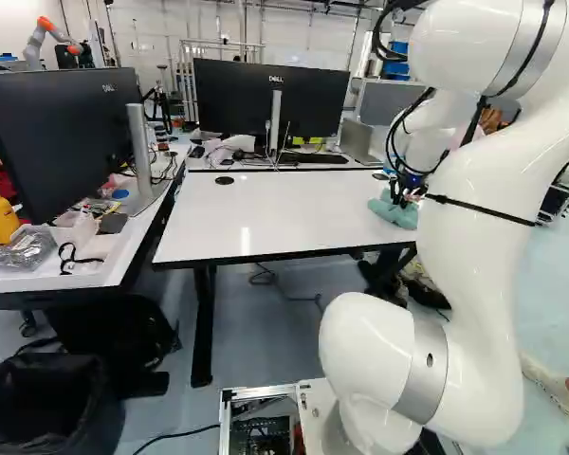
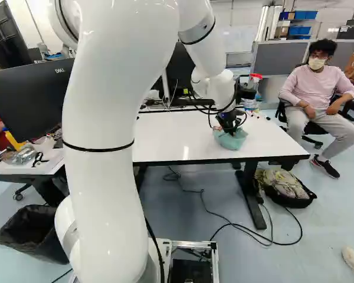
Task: Clean the table with the green towel
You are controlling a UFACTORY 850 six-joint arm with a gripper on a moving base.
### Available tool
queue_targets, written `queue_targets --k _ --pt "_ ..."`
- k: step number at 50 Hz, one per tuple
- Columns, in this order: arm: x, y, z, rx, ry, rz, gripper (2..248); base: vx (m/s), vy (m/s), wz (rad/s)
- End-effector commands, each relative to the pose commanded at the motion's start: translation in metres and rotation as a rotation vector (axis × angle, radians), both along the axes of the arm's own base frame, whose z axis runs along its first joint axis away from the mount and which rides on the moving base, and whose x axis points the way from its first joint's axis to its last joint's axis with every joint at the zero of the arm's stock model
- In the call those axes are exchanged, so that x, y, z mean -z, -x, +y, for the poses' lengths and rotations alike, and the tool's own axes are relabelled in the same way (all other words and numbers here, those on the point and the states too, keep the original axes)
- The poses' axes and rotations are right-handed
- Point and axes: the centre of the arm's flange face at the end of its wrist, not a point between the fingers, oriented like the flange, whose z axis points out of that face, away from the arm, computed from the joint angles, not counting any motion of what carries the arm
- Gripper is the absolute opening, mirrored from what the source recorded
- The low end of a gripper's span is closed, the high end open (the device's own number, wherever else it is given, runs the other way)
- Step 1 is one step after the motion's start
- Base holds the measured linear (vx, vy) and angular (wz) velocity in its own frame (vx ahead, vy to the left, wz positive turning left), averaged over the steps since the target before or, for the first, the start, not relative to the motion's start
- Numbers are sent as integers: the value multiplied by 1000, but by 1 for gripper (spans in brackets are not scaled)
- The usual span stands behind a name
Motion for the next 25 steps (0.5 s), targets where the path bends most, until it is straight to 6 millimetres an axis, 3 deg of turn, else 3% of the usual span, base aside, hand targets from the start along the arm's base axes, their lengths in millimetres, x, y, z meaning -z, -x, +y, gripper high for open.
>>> queue_targets --k 9,25 --pt "1 -14 1 -14 4 -6 29 0 0 0" --pt "-8 -12 2 -14 11 -18 29 0 0 0"
